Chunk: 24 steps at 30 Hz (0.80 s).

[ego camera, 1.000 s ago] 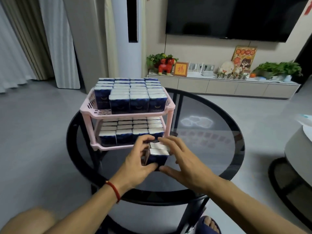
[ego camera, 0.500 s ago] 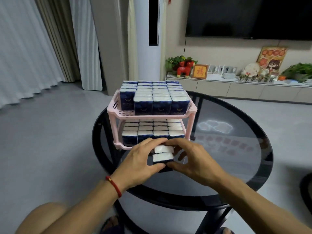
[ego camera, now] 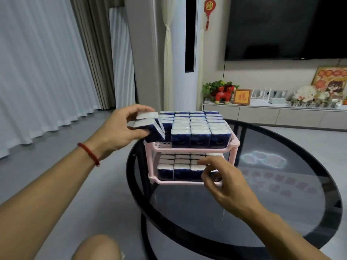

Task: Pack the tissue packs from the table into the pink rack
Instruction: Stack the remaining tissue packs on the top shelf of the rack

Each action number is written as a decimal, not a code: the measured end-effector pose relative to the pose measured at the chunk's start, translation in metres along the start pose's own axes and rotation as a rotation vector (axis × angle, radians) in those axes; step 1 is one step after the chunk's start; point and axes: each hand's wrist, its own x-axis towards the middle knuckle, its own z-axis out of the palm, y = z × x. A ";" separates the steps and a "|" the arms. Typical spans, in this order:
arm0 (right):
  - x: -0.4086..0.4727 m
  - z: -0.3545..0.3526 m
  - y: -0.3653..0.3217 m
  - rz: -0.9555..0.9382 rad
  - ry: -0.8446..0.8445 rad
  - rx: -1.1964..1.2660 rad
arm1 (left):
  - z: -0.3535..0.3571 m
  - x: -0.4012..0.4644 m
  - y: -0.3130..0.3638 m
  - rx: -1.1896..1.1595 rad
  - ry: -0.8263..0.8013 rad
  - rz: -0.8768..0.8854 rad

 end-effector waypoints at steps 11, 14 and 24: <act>0.002 0.001 0.001 -0.089 0.023 -0.037 | 0.039 0.058 -0.043 0.343 -0.077 0.013; 0.006 -0.002 -0.003 -0.122 0.059 -0.099 | 0.045 0.056 -0.055 0.396 -0.098 0.051; 0.134 -0.032 0.003 0.061 -0.025 -0.453 | 0.028 0.085 -0.047 0.694 -0.448 0.083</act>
